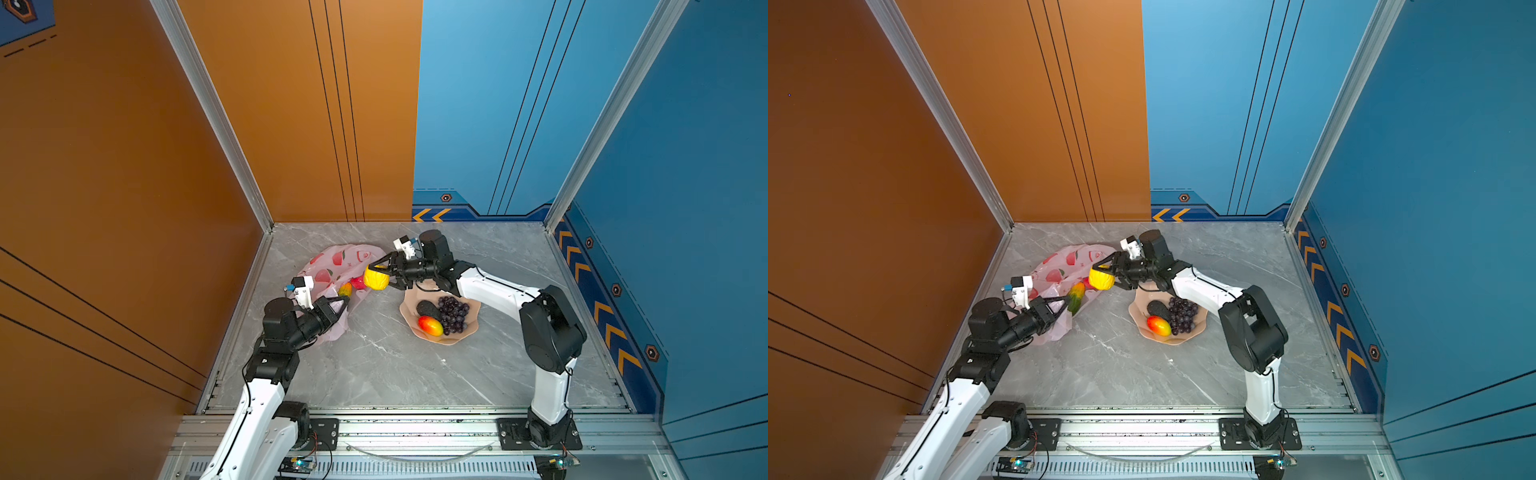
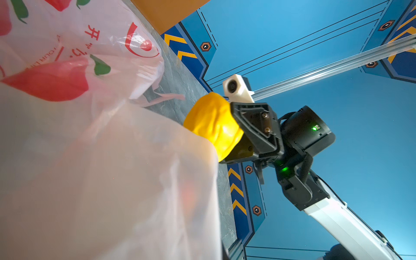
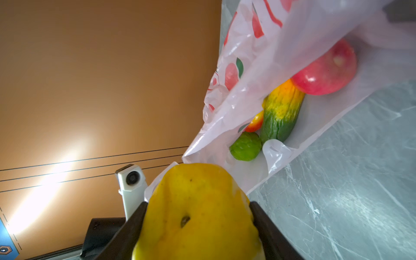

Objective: Place the fruits into the plastic bag
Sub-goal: 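Lift the yellow pepper and carry it toward the bag mouth, then push the yellow pepper into the bag and open the right gripper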

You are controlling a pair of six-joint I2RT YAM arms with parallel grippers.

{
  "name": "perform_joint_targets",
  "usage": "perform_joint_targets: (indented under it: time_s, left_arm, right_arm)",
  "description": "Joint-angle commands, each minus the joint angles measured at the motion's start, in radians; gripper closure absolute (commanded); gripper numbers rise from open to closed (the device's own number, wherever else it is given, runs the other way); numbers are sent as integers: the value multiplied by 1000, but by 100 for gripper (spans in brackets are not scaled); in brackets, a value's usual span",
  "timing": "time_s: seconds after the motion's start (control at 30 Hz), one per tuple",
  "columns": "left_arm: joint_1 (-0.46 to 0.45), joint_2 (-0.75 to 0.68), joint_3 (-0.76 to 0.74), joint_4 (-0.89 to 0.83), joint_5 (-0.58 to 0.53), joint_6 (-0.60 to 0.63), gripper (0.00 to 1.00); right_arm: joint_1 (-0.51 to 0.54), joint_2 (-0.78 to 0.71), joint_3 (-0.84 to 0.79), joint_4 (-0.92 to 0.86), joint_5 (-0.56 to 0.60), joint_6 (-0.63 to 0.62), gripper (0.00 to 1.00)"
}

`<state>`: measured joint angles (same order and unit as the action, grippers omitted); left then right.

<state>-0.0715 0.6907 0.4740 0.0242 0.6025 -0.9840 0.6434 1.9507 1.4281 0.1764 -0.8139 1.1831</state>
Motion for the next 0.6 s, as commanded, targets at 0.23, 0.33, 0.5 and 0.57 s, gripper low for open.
perform_joint_targets:
  time_s: [0.23,0.33,0.5,0.57]
  left_arm:
    - [-8,-11,46,8,-21,20,100]
    - [-13,-7,55,10,-14,24,100]
    - [-24,8,67,10,-6,36,100]
    - [-32,13,69,10,-4,41,100]
  right_arm:
    - [105,116,93,54,-14,38,40]
    - [119,163,121,28,-12,30,41]
    - [143,214,209,-95,1,-36,41]
    - [153,232,250,-162,11,-66,41]
